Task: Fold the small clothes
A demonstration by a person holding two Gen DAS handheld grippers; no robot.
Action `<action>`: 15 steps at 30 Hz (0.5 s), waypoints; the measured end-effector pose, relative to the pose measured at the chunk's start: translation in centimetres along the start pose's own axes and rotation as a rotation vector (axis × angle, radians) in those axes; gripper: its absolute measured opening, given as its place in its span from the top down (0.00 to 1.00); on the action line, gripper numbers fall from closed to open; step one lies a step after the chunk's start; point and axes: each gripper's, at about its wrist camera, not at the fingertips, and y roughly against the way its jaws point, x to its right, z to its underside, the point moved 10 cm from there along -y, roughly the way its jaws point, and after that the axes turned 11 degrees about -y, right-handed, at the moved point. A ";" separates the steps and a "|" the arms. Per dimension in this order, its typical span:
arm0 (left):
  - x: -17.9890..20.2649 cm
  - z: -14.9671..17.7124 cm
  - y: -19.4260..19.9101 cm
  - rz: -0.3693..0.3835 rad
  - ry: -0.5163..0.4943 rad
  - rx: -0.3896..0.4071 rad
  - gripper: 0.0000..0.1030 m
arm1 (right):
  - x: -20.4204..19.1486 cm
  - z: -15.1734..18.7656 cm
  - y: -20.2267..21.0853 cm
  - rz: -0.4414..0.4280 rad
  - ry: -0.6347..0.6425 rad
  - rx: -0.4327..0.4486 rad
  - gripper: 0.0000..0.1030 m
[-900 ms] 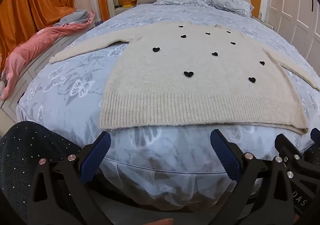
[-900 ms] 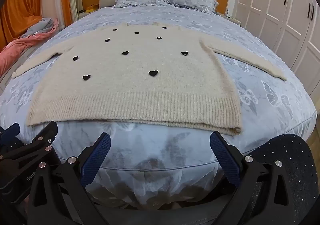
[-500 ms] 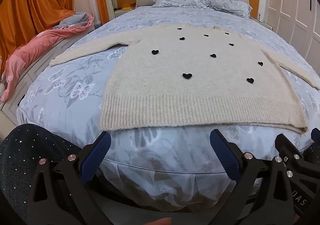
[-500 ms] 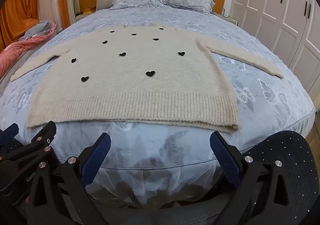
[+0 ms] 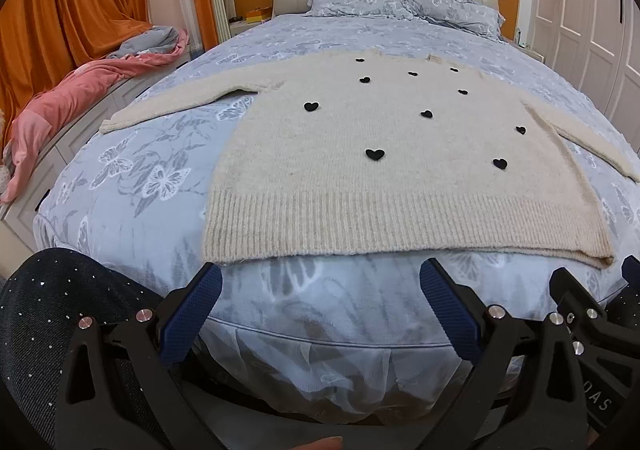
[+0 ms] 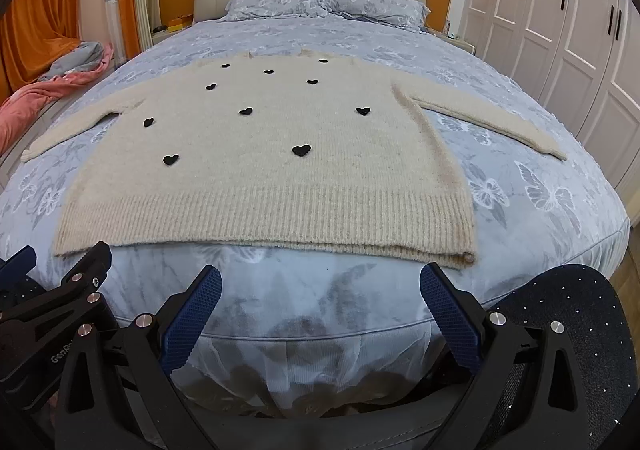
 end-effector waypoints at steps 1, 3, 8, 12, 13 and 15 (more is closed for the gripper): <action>-0.1 0.0 0.0 0.001 0.000 -0.001 0.06 | 0.0 0.0 0.0 -0.001 -0.001 0.001 0.05; 0.0 0.0 0.0 0.000 0.000 0.000 0.06 | 0.0 0.0 0.0 -0.001 -0.002 -0.001 0.05; -0.1 0.0 -0.1 -0.001 0.000 -0.001 0.06 | 0.0 0.0 0.0 0.000 -0.001 0.001 0.05; 0.0 0.1 -0.1 0.000 0.000 -0.001 0.06 | 0.0 0.0 0.0 0.006 0.006 0.005 0.05; -0.1 0.1 -0.1 -0.002 0.000 -0.001 0.06 | 0.0 0.0 0.0 0.005 0.005 0.004 0.05; -0.1 0.0 -0.1 -0.001 0.000 -0.001 0.06 | 0.0 0.0 0.0 0.005 0.006 0.005 0.05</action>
